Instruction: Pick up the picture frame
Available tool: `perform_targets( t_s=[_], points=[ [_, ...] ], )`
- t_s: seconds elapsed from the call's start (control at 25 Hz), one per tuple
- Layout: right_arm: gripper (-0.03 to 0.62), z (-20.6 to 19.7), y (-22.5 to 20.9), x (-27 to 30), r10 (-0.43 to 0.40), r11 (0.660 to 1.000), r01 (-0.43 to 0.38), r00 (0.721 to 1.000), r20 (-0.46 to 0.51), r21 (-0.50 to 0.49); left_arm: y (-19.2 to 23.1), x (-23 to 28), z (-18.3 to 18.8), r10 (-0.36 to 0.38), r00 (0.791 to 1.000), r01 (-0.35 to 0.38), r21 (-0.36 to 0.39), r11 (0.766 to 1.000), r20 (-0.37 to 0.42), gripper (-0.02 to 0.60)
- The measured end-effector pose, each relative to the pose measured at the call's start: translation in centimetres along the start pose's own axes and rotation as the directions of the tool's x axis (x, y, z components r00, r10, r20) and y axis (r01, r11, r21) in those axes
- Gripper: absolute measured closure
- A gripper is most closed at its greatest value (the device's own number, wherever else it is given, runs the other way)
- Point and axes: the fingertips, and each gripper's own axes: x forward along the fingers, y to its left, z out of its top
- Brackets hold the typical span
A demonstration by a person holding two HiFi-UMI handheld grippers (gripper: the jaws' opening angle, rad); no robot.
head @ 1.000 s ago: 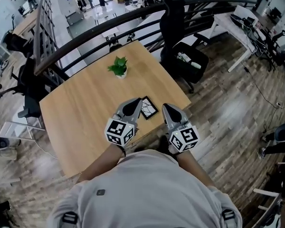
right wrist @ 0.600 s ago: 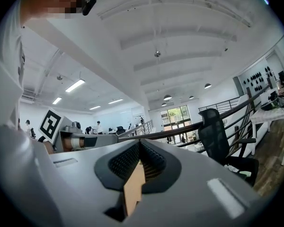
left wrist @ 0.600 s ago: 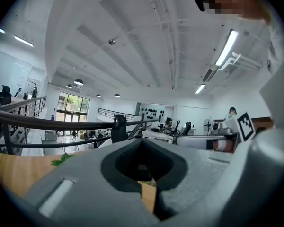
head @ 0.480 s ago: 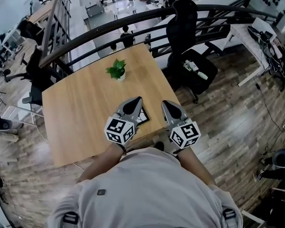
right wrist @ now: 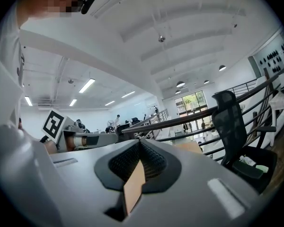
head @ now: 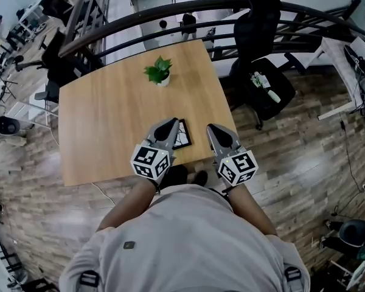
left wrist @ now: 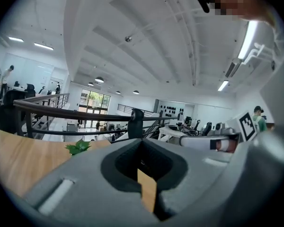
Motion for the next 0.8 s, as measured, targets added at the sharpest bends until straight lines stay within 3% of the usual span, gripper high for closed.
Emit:
perform_targets(
  t_s=[0.4, 0.68, 0.8],
  points=[
    [0.585, -3.2, -1.6, 5.8, 0.068, 0.997, -0.063, 0.989, -0.134, 0.039, 5.1, 3.0, -2.8, 0.025, 0.997, -0.031, -0.086, 0.996, -0.067, 0.578],
    [0.585, -8.1, -3.4, 10.2, 0.087, 0.992, -0.060, 0.963, -0.256, 0.111, 9.8, 3.8, -8.7, 0.046, 0.981, -0.081, -0.185, 0.979, -0.186, 0.578],
    [0.574, -10.5, -4.0, 11.8, 0.087, 0.994, -0.059, 0.944, -0.319, 0.097, 11.5, 4.2, -11.8, 0.047, 0.967, -0.106, -0.228, 0.968, -0.249, 0.578]
  ],
)
